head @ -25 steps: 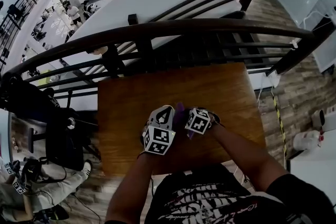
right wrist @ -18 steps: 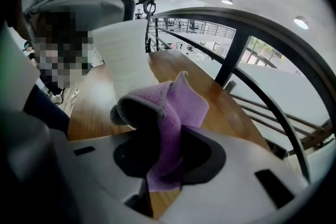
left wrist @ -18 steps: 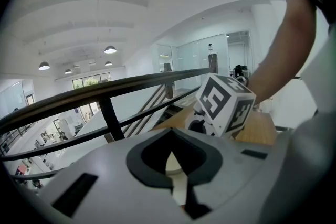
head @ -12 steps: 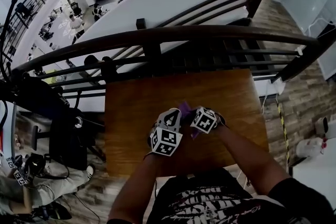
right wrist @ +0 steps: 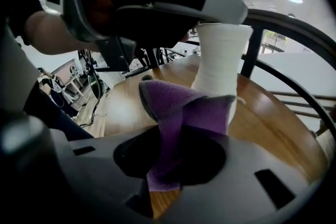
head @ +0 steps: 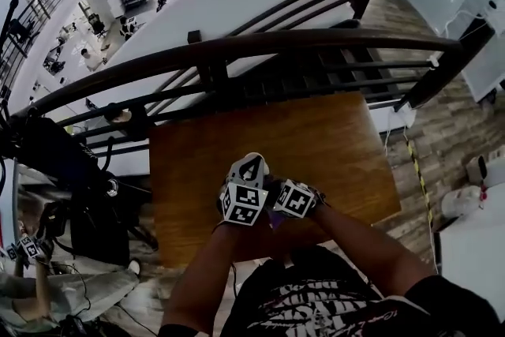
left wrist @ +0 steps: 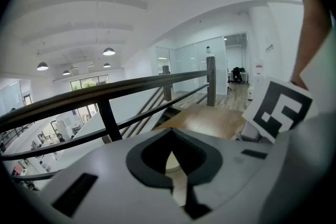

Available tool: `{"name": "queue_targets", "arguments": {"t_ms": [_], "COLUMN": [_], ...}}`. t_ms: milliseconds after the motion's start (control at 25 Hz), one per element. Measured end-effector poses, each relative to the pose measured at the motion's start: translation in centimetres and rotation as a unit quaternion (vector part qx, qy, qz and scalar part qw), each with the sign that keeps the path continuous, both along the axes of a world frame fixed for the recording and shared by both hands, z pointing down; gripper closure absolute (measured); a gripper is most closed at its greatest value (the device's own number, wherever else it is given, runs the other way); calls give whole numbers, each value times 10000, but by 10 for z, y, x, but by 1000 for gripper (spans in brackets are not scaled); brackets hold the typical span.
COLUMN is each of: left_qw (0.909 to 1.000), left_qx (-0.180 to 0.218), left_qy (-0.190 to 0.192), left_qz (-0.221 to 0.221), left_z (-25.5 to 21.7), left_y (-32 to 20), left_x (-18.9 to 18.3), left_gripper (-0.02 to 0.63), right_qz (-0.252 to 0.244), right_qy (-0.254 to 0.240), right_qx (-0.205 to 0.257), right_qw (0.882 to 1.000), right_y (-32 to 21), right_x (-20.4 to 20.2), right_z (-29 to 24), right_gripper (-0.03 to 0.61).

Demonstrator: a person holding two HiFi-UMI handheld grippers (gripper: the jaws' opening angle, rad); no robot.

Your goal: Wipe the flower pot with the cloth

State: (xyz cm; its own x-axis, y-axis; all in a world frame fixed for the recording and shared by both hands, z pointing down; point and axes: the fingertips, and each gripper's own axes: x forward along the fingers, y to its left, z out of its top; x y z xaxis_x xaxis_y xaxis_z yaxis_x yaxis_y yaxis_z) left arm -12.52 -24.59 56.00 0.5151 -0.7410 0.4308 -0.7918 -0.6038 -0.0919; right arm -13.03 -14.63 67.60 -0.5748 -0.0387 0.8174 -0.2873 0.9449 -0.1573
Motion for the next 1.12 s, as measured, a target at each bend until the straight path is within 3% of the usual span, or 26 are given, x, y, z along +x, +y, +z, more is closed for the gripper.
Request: {"name": "queue_targets", "arguments": {"t_ms": [240,480,680,880,1120], "left_qw": [9980,9918,9853,9869,9880], "left_qx": [355,674,292,136,-387], "left_qy": [515,1071,1660,1589,1432], "left_qz": [4,-196,-262,-237,-425], "left_z": [-30,-70,-73,-45,20], "left_y": [7,33,52,58,60], "left_x": [2,4,47,113,181], "left_gripper": [615,615,615,615,615], "right_qz": [1315,2060,2511,2802,2984], "right_qy": [-582,-1009,-1173,-1216,-950], "right_qx": [89,430,559,909,856], "right_qw": [9896,9724,9592,9479,9458], "right_y": [-17,-30,-30,-26,-23], "right_x": [50,103,163,233,309], "right_z": [-30,-63,-70,-72,-41], "right_gripper": [483,483,483,483,483]}}
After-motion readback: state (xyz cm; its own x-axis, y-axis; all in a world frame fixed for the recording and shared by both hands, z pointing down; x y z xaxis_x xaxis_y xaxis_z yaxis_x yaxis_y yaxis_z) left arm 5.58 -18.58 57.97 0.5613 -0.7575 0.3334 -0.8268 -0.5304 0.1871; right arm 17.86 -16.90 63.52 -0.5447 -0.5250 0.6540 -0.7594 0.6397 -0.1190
